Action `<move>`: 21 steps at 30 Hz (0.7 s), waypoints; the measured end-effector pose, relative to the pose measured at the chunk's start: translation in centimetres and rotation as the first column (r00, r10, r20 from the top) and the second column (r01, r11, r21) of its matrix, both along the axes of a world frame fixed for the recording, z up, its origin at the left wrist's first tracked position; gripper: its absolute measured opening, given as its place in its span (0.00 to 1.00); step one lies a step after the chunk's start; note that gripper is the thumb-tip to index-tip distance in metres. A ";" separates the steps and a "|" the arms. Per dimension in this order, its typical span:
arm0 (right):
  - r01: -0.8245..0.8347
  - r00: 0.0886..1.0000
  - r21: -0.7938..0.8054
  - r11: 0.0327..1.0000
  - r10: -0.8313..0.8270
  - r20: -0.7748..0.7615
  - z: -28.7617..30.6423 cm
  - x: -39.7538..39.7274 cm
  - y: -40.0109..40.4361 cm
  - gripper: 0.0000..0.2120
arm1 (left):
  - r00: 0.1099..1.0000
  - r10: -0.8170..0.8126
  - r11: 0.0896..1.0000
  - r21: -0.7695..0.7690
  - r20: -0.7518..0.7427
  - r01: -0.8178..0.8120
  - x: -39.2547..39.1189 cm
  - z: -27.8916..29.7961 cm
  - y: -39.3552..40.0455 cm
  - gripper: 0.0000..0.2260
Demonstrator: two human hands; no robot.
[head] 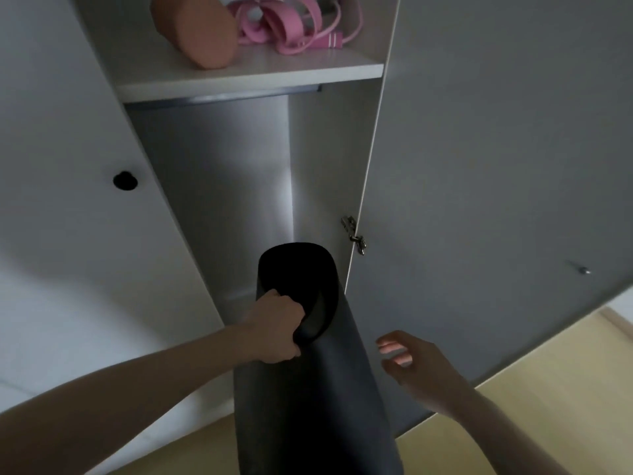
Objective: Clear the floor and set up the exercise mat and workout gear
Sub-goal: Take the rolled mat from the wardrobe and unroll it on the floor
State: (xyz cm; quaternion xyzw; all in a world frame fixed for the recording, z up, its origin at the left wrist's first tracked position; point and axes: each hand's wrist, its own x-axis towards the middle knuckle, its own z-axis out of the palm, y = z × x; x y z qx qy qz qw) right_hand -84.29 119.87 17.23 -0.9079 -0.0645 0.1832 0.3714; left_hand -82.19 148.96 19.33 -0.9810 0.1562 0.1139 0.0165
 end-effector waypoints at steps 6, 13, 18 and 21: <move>0.190 0.966 0.050 0.981 -0.196 0.169 2.3 -3.1 0.6 0.16 | 0.968 -0.210 0.969 -0.104 0.140 0.225 -3.2 3.3 0.1 0.11; 0.419 0.800 0.149 0.895 -0.442 0.405 7.0 -7.4 1.7 0.18 | 0.904 -0.373 0.906 -0.129 0.208 0.403 -4.2 8.6 1.7 0.09; 0.558 0.561 0.266 0.786 -0.593 0.577 10.8 -10.0 1.5 0.25 | 0.853 -0.432 0.881 -0.067 0.293 0.469 -4.4 12.9 3.0 0.11; 0.620 0.438 0.292 0.728 -0.630 0.641 12.1 -10.4 0.6 0.34 | 0.820 -0.462 0.865 -0.031 0.339 0.500 -4.8 15.6 3.7 0.13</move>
